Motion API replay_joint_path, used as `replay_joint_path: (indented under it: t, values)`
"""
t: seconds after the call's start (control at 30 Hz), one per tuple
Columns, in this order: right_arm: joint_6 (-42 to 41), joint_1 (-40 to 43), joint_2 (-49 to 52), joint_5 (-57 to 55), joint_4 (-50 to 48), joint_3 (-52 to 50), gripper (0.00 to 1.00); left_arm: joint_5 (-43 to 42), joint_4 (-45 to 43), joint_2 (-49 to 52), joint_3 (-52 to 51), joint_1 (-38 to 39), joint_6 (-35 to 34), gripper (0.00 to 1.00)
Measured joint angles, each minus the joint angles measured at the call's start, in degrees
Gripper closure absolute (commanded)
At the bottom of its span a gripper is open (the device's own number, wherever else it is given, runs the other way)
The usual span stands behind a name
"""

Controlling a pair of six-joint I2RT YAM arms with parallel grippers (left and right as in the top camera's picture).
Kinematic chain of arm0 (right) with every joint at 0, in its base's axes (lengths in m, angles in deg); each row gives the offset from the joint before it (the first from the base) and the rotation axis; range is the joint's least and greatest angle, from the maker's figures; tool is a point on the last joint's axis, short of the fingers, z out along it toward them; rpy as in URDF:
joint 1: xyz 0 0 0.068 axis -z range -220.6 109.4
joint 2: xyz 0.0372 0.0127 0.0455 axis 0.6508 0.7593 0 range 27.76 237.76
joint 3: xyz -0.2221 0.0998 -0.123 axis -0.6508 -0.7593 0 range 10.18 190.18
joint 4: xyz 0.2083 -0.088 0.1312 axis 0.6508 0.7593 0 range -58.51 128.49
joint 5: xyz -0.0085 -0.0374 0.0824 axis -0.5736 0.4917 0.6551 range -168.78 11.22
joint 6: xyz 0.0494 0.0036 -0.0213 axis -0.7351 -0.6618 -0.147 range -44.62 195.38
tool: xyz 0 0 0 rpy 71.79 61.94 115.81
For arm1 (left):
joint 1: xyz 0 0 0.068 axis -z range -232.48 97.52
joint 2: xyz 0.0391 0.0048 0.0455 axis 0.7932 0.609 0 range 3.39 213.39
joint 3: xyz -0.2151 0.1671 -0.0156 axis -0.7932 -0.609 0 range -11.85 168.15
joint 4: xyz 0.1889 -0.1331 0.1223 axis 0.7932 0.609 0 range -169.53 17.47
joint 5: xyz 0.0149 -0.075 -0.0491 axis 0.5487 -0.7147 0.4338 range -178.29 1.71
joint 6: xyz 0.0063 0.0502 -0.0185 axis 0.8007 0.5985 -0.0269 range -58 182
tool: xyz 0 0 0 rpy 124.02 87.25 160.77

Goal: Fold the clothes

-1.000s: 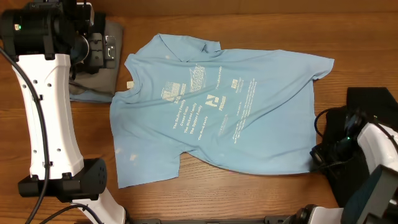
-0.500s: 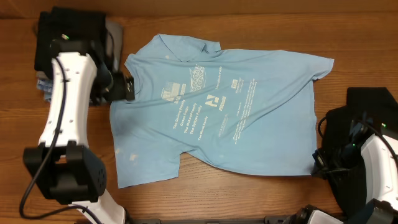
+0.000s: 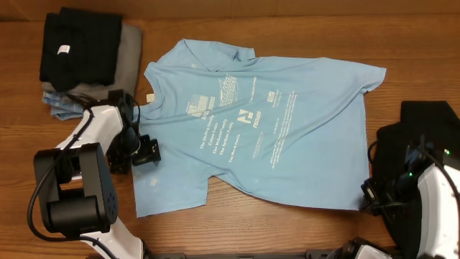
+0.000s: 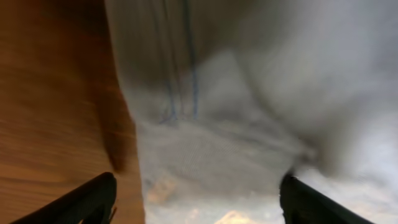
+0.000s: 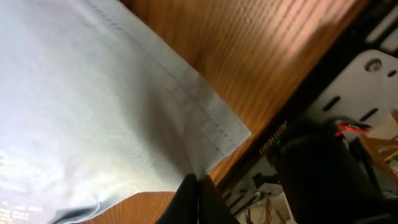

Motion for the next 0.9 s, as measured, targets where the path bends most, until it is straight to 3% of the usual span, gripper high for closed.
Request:
replay_joint_path:
  t: [0.07, 0.1, 0.3, 0.4, 0.43, 0.5, 0.53, 0.63, 0.77, 0.9]
  values:
    - [0.0, 0.0, -2.3, 0.0, 1.4, 0.0, 0.96, -0.8, -0.7, -0.5, -1.0, 0.0, -1.0, 0.87]
    - [0.0, 0.0, -3.3, -0.1, 2.1, 0.0, 0.96, -0.9, -0.9, -0.7, -1.3, 0.2, -1.4, 0.96]
    - [-0.2, 0.0, -6.4, -1.9, 6.7, 0.0, 0.96, 2.4, 3.3, -0.9, -2.3, -0.1, -1.6, 0.96]
    - [-0.2, 0.0, -6.6, -2.6, 7.0, 0.0, 0.77, 3.3, 7.2, -0.9, -2.0, -1.3, -1.7, 0.96]
    - [-0.4, 0.0, -6.6, -2.7, 6.7, 0.0, 0.7, 3.5, 8.1, -0.9, -1.7, -1.8, -1.7, 0.91]
    - [-0.5, 0.0, -6.6, -3.1, 5.2, 0.0, 0.65, 3.8, 9.9, -0.9, -0.5, -2.4, -1.8, 0.65]
    - [-0.4, 0.0, -6.6, -3.1, 4.4, 0.0, 0.62, 4.0, 10.5, -0.9, 0.1, -2.5, -1.9, 0.58]
    - [-0.2, 0.0, -6.6, -2.9, 0.6, 0.0, 0.56, 4.8, 12.9, -0.9, 2.7, -2.7, -2.4, 0.53]
    - [3.2, 0.0, -6.5, 4.2, -12.1, 0.2, 0.55, 4.9, 18.6, -0.8, 9.5, -2.7, -2.3, 0.53]
    - [5.9, 0.0, -6.2, 10.9, -25.8, 0.4, 0.75, 2.9, 20.7, -0.8, 18.7, -2.6, -0.9, 0.52]
